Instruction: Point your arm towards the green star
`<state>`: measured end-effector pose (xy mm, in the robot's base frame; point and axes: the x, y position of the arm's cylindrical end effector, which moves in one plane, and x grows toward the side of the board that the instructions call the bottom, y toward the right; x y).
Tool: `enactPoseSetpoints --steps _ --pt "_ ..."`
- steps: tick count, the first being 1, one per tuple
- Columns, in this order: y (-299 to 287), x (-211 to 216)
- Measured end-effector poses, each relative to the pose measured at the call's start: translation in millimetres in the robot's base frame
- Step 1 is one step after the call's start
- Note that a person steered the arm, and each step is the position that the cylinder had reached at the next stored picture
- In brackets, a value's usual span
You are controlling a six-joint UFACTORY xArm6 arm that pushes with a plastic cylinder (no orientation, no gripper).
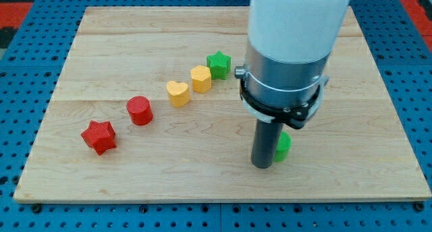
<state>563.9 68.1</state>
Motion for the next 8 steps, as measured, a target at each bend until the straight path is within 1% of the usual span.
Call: enactPoseSetpoints --steps 1,2,3,4,5,6,8 --pt "4.1 -0.1" --pt "7.2 37.9" --pt "83.5 21.4" --pt "150.4 -43.6" --pt "147.2 -102.2" --pt "100.3 -137.7" --pt "-19.4 -205.9"
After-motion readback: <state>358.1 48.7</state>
